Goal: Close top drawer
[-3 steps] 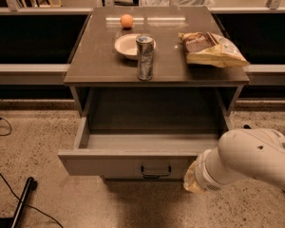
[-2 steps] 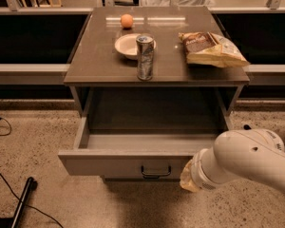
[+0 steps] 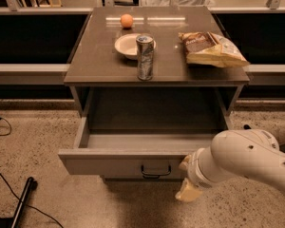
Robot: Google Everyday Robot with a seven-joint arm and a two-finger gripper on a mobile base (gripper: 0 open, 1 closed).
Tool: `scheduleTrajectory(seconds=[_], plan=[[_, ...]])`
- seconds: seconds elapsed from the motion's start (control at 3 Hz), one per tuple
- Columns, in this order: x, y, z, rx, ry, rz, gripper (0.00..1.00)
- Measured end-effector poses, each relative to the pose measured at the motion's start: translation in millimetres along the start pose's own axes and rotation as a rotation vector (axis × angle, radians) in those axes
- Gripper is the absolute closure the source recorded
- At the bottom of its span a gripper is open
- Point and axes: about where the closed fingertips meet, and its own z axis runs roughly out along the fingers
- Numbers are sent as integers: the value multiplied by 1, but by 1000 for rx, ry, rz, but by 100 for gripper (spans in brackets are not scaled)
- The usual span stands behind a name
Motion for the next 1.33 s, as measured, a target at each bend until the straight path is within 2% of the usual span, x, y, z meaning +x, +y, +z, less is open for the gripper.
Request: scheduleTrajectory(seconds=[0.33,0.67,1.0,1.33], plan=[[0,0,0,0,0,0,0],[0,0,0,0,0,0,0],[-3,-4,0,20,15,-45,19],[-2,-21,-2,62,-13,-69,42]])
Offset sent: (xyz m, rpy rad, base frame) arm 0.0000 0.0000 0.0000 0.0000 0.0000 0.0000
